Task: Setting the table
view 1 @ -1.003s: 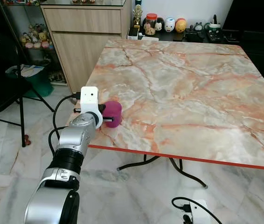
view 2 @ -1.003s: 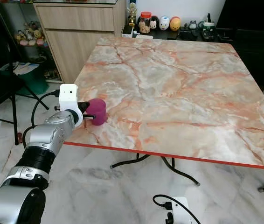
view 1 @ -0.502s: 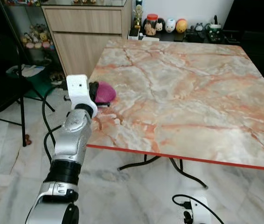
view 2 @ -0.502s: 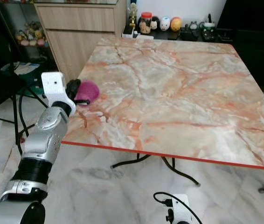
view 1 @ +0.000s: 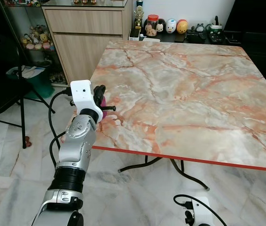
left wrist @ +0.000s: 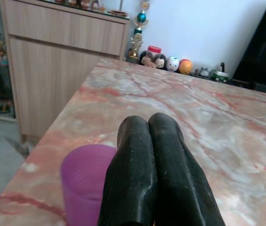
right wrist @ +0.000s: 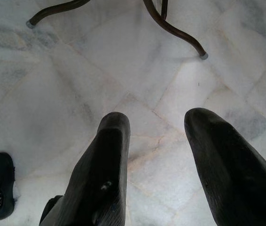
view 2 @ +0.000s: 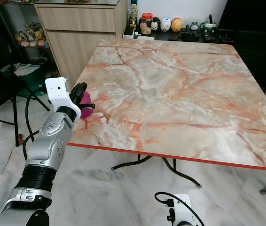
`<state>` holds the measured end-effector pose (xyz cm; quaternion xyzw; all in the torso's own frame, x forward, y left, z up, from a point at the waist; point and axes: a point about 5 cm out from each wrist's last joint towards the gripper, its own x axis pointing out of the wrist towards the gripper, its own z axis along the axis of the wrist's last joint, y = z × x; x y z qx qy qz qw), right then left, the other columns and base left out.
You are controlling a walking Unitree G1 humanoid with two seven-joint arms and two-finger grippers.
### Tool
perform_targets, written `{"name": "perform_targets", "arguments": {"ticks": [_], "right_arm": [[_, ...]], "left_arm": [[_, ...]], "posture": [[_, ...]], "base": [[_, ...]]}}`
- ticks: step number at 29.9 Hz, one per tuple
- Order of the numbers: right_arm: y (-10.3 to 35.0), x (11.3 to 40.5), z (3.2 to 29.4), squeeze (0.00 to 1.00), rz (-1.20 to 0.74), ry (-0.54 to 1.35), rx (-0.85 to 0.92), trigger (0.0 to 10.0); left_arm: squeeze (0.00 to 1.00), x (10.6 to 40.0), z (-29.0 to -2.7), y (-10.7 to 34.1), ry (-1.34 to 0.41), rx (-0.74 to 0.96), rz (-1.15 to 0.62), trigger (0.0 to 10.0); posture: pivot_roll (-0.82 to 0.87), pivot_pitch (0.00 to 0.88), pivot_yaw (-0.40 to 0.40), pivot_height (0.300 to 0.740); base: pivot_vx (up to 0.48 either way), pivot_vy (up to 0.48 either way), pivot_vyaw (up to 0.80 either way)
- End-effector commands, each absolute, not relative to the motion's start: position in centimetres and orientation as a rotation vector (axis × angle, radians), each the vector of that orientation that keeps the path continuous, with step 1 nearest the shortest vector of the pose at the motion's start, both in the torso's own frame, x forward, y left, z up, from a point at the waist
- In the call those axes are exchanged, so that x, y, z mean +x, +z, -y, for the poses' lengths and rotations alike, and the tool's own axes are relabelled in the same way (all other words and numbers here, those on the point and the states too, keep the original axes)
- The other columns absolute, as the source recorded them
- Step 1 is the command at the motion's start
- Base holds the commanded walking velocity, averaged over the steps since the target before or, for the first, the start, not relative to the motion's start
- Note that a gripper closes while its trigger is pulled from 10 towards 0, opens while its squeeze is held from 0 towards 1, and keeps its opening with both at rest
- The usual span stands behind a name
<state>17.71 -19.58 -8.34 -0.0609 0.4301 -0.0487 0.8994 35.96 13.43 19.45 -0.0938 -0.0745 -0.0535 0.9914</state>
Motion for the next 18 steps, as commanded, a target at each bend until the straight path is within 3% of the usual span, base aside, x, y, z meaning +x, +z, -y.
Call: {"name": "perform_targets", "arguments": {"ticks": [1, 14, 18], "right_arm": [[-8.18, 17.91, 19.71, 0.00, -0.873, -0.115, -0.120, 10.0], [-8.06, 18.11, 19.81, 0.00, -0.865, -0.113, -0.126, 10.0], [-7.99, 18.24, 19.82, 0.00, -0.860, -0.114, -0.126, 10.0]], "left_arm": [[0.00, 35.77, -13.74, 19.25, -0.102, -0.196, 0.145, 10.0], [0.00, 35.80, -13.94, 18.43, -0.086, -0.167, 0.113, 10.0], [0.00, 35.76, -14.48, 18.34, -0.080, -0.147, 0.136, 10.0]], "posture": [[0.04, 0.000, -0.015, 0.740], [0.03, 0.000, -0.014, 0.740], [0.03, 0.000, -0.017, 0.740]], "base": [[0.000, 0.000, 0.00], [0.000, 0.000, 0.00], [0.315, 0.000, 0.00]]}}
